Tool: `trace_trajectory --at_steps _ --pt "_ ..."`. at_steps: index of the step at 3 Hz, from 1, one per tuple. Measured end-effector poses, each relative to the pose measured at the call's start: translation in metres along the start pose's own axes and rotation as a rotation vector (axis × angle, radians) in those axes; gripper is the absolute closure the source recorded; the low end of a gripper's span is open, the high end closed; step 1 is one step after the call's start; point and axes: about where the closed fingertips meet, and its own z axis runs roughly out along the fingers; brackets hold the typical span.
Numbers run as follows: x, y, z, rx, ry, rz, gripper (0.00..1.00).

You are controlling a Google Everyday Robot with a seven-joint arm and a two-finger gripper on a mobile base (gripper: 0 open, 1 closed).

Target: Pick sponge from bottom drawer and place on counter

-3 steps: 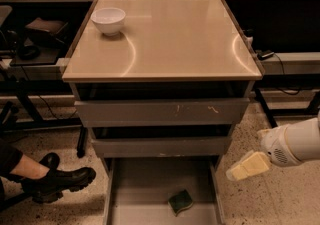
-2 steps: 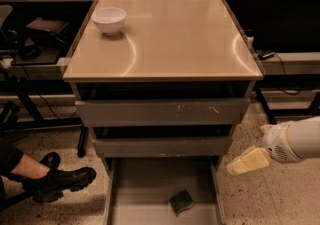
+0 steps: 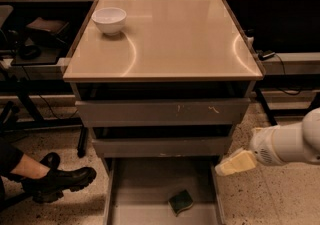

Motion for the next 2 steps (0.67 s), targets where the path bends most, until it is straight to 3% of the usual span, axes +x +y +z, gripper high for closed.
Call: trace_trajectory --at_steps 1,2 --pt "0.006 0.027 0.056 0.019 0.029 0.031 0.0" --pt "0.036 0.032 0.09 0.101 0.106 -0.001 0.0"
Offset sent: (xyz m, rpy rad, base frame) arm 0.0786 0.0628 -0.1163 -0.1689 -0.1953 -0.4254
